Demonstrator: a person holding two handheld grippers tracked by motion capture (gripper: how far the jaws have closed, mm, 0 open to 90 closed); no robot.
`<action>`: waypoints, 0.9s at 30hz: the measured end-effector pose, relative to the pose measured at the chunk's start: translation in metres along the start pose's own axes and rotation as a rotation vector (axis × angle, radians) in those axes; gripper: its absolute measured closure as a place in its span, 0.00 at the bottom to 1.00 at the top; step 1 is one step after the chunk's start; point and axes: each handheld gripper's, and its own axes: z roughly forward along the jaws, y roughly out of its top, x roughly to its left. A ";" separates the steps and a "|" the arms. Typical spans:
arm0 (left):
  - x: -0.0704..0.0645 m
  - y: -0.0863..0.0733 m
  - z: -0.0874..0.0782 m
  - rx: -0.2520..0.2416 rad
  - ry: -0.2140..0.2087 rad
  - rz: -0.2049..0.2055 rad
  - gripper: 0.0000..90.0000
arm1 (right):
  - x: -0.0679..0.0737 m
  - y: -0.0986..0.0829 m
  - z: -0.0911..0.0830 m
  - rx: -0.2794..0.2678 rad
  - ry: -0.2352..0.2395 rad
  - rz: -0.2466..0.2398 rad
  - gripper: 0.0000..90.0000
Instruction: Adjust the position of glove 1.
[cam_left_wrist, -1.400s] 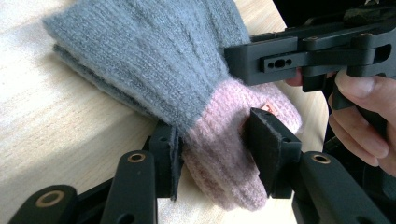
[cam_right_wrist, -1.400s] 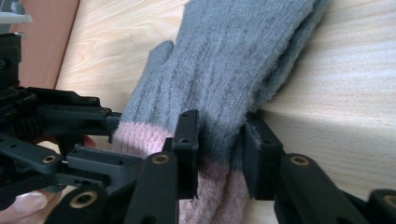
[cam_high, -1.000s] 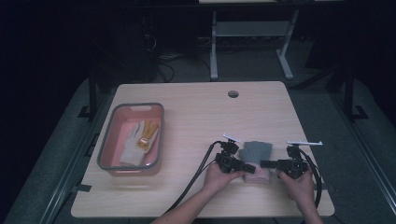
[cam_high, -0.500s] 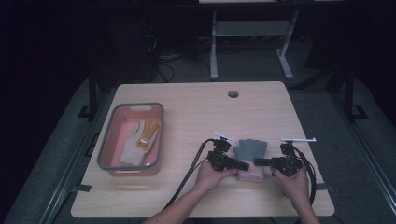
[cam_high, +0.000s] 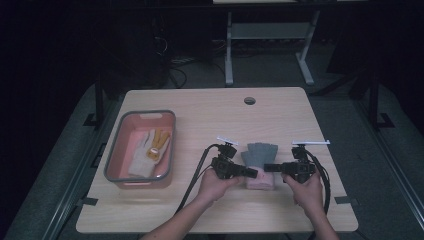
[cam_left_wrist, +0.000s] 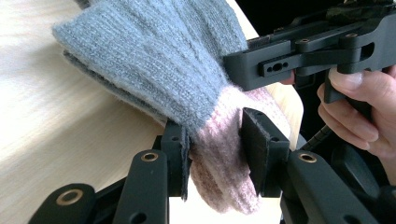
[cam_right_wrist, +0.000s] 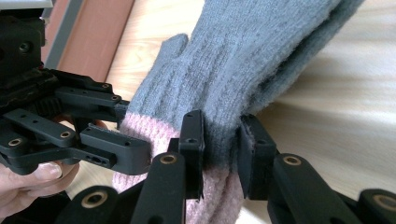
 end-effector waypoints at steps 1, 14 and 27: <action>0.000 0.000 0.000 0.000 0.000 0.000 0.71 | 0.000 0.000 0.000 0.000 0.000 0.000 0.82; 0.003 0.006 -0.029 -0.030 -0.002 0.012 0.72 | 0.024 0.016 0.005 0.000 0.029 -0.029 0.82; 0.008 0.009 -0.061 -0.071 0.006 0.012 0.73 | 0.050 0.035 0.012 0.012 0.045 -0.077 0.82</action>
